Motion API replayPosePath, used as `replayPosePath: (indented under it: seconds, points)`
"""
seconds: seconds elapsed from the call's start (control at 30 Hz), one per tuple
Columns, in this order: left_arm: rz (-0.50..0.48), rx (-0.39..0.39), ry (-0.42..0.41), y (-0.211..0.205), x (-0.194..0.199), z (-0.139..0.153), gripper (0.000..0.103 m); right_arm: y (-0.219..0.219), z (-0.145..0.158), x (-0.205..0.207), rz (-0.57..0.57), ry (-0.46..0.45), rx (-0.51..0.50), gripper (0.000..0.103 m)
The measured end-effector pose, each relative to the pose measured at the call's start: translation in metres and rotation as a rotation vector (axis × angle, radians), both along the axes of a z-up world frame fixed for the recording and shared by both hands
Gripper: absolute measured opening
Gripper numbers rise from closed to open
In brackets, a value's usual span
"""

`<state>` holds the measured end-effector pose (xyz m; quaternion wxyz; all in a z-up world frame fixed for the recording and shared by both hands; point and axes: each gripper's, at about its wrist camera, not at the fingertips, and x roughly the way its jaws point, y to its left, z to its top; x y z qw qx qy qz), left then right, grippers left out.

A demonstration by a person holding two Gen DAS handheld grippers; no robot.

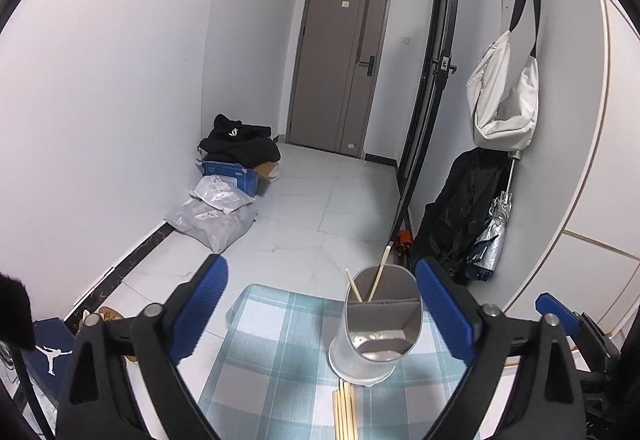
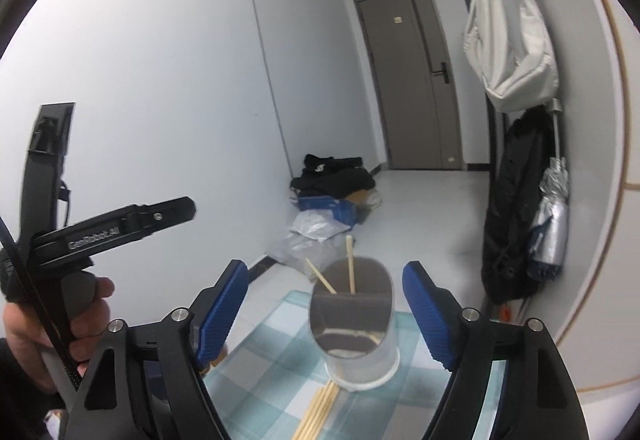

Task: Organize utensils
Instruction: 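Lower the right gripper to the chopstick pile and grasp another chopstick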

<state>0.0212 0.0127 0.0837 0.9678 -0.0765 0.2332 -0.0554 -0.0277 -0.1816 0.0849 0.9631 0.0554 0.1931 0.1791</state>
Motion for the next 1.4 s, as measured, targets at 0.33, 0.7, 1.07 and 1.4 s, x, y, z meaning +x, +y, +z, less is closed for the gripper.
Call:
replayPosePath:
  seconds: [0.33, 0.7, 1.07, 1.4]
  points:
    - [0.001, 0.002, 0.015, 0.0, -0.021, -0.031, 0.095, 0.007, -0.037, -0.021, -0.043, 0.049, -0.033, 0.081]
    - [0.014, 0.007, 0.109, 0.001, -0.016, -0.08, 0.095, -0.004, -0.084, -0.026, -0.115, 0.129, -0.071, 0.082]
    - [0.061, -0.02, 0.228, 0.019, 0.003, -0.111, 0.095, 0.008, -0.143, 0.003, -0.071, 0.342, -0.116, 0.082]
    - [0.101, -0.018, 0.266, 0.035, 0.015, -0.119, 0.095, 0.036, -0.202, 0.042, -0.039, 0.575, -0.155, 0.08]
